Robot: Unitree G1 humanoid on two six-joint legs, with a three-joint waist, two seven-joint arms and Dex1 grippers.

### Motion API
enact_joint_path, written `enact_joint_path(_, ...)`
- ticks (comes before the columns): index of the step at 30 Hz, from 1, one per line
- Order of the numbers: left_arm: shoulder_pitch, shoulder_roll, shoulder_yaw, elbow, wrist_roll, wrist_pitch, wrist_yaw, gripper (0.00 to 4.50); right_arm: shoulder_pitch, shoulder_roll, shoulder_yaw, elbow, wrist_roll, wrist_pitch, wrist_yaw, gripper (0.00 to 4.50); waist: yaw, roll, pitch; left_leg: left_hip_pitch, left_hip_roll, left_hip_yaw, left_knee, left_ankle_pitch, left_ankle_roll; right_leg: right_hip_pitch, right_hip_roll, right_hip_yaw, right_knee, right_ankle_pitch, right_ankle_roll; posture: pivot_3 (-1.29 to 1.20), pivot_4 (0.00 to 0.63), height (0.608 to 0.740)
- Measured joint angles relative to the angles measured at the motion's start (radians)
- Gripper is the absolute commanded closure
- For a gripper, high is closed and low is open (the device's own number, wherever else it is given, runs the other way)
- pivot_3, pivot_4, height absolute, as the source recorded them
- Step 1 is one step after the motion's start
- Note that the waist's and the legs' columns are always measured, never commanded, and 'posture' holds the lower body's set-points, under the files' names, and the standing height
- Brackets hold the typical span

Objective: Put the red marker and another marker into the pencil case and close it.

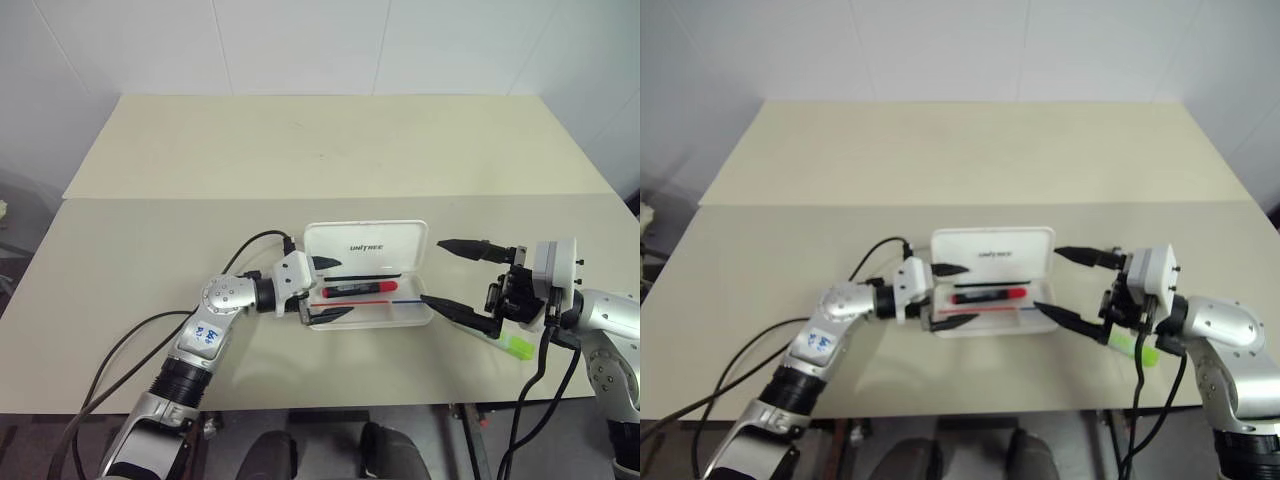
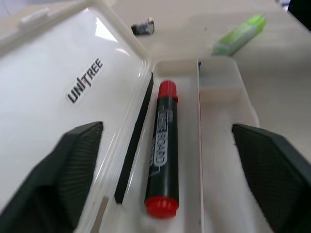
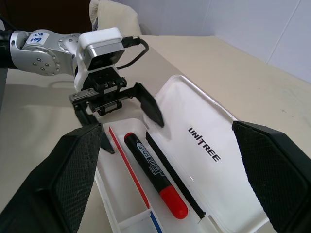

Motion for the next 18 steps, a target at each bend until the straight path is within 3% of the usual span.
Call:
enact_joint_path(8, 0.087, 0.017, 0.035, -0.209, -0.137, 0.092, -0.024, 0.11, 0.029, 0.007, 0.001, 0.041, 0.000, 0.005, 0.016, 0.00, 0.000, 0.000, 0.000, 0.000, 0.000, 0.000, 0.000, 0.000, 0.000, 0.000, 0.000, 0.000, 0.000, 0.000, 0.000, 0.00, 0.150, 0.740)
enact_joint_path(18, 0.185, 0.209, 0.202, -0.381, -0.270, 0.152, -0.085, 0.11, 0.091, -0.154, -0.056, 0.268, -0.045, -0.002, 0.148, 0.00, -0.008, 0.000, 0.000, 0.000, 0.000, 0.000, 0.001, -0.002, 0.003, 0.000, 0.000, 0.001, 0.000, 0.000, -0.001, 0.00, 0.150, 0.740)
